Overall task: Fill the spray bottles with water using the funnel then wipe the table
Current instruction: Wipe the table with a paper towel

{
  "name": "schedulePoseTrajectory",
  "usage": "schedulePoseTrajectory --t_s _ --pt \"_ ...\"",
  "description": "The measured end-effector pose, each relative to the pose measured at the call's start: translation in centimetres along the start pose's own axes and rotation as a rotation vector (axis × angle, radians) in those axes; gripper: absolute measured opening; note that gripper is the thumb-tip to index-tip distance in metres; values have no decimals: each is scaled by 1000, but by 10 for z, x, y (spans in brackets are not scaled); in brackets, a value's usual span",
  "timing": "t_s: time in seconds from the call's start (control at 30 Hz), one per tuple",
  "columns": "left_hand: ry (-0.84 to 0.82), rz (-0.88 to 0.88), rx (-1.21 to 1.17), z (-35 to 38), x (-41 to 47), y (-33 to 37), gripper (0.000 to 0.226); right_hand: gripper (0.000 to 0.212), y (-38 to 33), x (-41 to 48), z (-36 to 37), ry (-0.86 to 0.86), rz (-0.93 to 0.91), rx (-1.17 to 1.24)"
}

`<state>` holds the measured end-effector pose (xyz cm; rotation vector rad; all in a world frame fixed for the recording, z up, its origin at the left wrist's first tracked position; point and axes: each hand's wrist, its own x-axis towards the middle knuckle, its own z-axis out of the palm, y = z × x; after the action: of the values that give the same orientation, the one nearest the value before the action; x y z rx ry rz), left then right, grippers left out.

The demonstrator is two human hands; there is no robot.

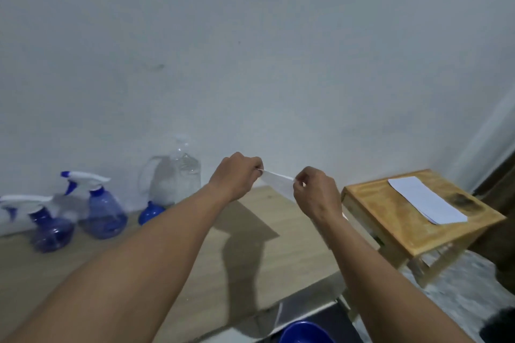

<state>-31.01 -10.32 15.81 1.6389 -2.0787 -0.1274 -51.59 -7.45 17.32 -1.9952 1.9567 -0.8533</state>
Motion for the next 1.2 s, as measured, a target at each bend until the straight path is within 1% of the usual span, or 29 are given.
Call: schedulePoseTrajectory --t_s 0.1,0.17,0.3,0.43,0.53,0.6,0.67,0.7,0.8,0.87,1.0,1.1,1.2 --pt "-23 -111 -91 -31 -34 -22 16 15 -35 -12 10 -70 -23 77" --pt "-26 -155 -131 -50 -58 -40 14 17 -57 -23 21 -149 -31 118" --pt "-26 -277 -161 -83 -109 -85 13 20 -102 -46 54 -289 -69 152" --pt "-22 -431 -182 -113 -166 -139 9 18 -145 -70 94 -430 -128 204" --pt "-16 -536 -172 -134 -207 -173 12 14 -177 -88 124 -513 -180 221" --pt "-26 -602 -175 -147 -233 -193 16 17 -197 -99 143 -569 -209 234" --pt "-33 -680 -186 -156 -258 -212 10 22 -216 -108 163 -635 -237 250" --pt "-37 -713 -175 -160 -269 -220 11 22 -225 -111 174 -675 -252 256" --pt "-26 -804 -189 -169 -299 -241 7 14 -250 -121 204 -815 -280 241" --pt "-7 -869 -216 -172 -315 -254 7 9 -265 -127 222 -921 -245 258" --pt "-29 -1004 -211 -169 -344 -277 13 9 -285 -148 255 -1115 -115 350" --pt "-27 -1053 -192 -160 -361 -296 13 14 -288 -166 285 -1134 -63 390" --pt "-17 -1098 -169 -152 -372 -321 8 12 -294 -176 318 -1074 -25 376"
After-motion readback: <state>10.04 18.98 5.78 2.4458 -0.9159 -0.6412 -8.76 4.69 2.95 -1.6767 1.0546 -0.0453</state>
